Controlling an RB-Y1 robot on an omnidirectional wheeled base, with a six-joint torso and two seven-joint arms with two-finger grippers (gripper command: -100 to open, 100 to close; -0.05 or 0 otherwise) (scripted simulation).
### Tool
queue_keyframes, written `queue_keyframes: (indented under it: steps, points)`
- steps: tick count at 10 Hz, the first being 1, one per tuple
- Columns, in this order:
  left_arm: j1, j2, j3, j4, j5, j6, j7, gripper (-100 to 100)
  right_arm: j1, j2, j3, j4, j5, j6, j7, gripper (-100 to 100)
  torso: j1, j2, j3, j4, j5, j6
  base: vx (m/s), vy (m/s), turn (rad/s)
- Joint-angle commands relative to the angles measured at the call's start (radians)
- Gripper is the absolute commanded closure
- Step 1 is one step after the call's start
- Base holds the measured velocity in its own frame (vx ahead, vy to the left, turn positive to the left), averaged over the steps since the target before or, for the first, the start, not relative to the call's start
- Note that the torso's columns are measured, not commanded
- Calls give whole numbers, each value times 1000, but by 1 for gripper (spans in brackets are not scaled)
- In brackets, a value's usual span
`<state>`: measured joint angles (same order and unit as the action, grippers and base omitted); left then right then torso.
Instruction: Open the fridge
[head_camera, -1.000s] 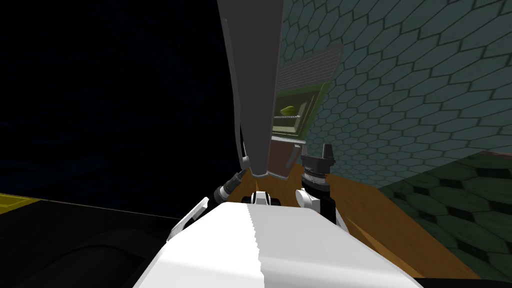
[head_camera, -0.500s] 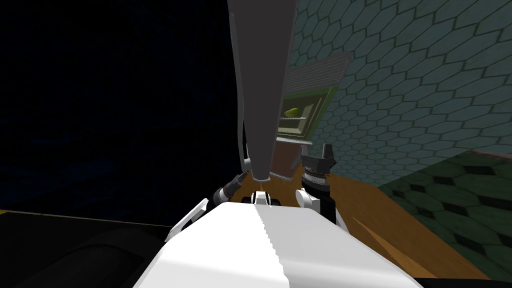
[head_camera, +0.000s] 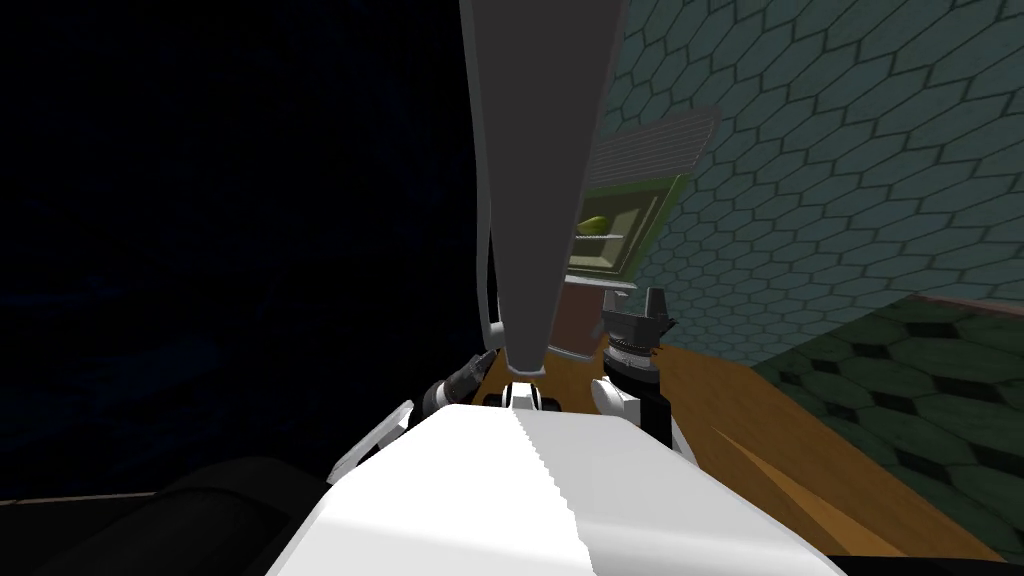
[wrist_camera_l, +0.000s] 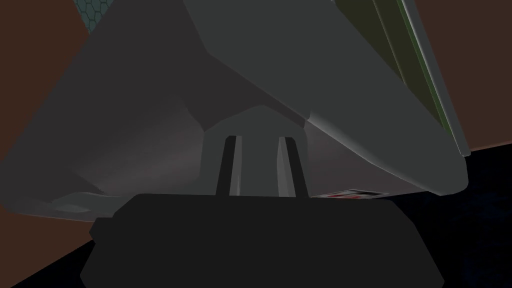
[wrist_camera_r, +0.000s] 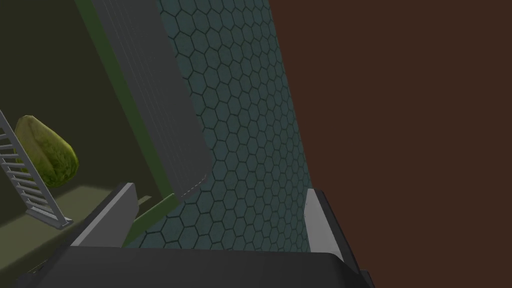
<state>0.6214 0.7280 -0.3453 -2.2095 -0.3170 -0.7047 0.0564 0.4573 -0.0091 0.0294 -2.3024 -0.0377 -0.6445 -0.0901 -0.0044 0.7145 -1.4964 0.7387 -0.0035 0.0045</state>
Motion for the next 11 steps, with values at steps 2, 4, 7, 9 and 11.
queue_keyframes:
  steps: [2,4,7,9,11]
  points:
    - [46,44,17,-98,2,30,20,-100,0,0,0,0,0,0,0,0,-9,15,14,-2,-1,-3,41,-16,91]
    - [69,66,26,-147,3,44,30,-100,0,1,0,0,0,0,0,0,-1,22,19,0,2,-3,53,-25,52]
    - [104,99,39,-221,5,67,45,-100,0,0,0,0,0,0,0,0,8,22,19,-1,5,-4,43,-1,70]
    - [112,107,39,-221,2,75,47,-100,0,0,0,0,0,0,0,0,4,26,18,3,2,-4,26,8,48]
    - [114,109,39,-222,2,77,47,0,0,0,0,0,0,0,0,0,2,25,20,0,2,-5,0,0,0]
